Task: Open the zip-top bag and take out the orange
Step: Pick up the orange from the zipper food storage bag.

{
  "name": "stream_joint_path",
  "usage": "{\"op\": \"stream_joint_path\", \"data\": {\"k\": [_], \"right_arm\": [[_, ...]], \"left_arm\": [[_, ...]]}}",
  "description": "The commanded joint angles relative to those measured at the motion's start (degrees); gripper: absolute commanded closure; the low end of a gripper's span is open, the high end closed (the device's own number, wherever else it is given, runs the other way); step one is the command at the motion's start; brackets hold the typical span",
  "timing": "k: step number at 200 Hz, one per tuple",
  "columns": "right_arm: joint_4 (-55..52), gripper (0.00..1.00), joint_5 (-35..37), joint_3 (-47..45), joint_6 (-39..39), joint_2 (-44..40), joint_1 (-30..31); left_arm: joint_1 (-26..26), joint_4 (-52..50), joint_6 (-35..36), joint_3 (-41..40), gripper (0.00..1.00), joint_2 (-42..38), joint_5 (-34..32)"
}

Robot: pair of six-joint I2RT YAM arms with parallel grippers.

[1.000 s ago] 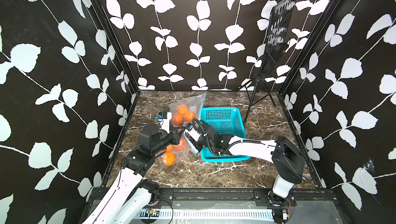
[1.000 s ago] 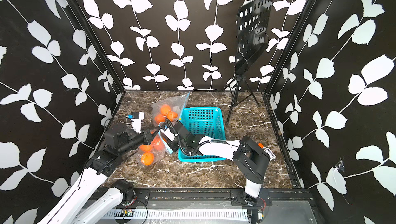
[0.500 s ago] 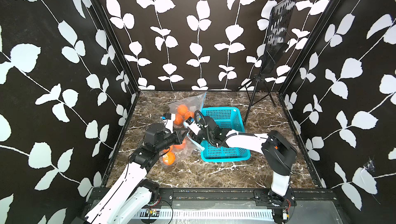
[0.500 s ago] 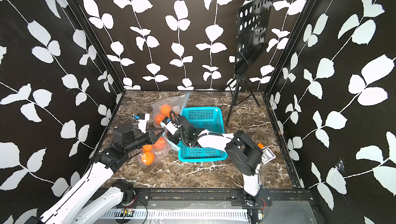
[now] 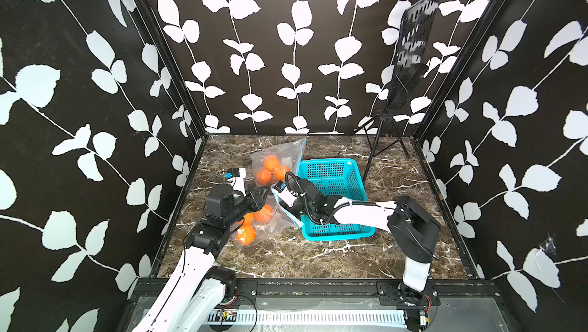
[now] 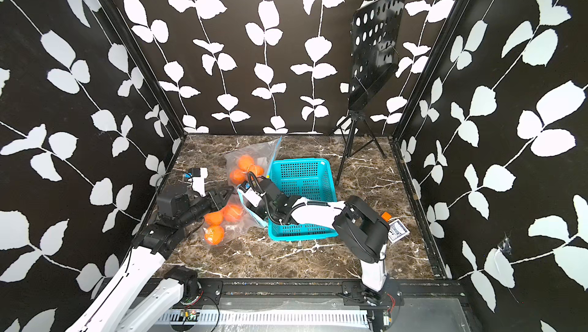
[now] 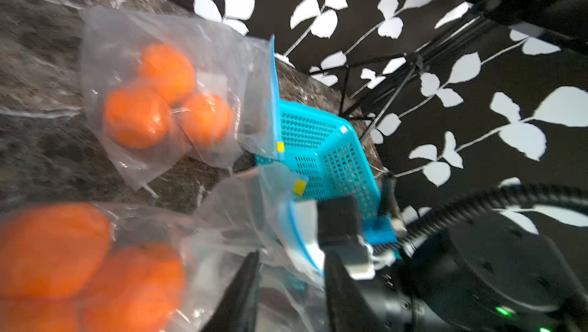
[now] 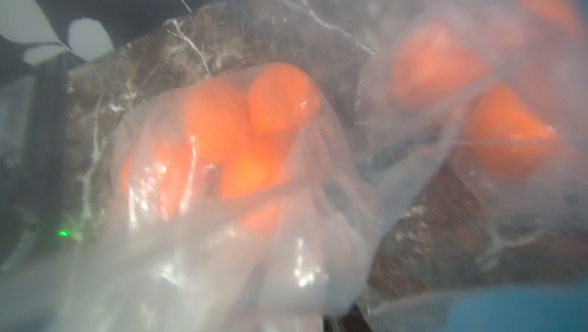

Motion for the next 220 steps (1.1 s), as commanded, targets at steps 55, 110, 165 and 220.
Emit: {"op": "stream_joint_path", "data": {"k": [55,110,165,220], "right_arm": [[15.6,0.77,-1.6,-9.1,-9.5,-3.1,3.0],[9.2,0.67,6.2,-3.9,-16.7,0.7,6.5],[6.1,0.66,14.8,0.5,-12.9,4.2,7.0],[7.3,0.58,13.1,1.7,-5.8,6.6,4.7]], "left_arm": [[1.1,3.4,3.4,-6.2,0.50,9.8,-13.3],[1.1,10.2,4.1,-8.2,0.68,19.1,-14.5],[1.1,14.7,4.8,-8.6,0.93,29.0,-16.6],[1.2,17.5,6.5,-7.5,1.00,34.8,-15.2]]}}
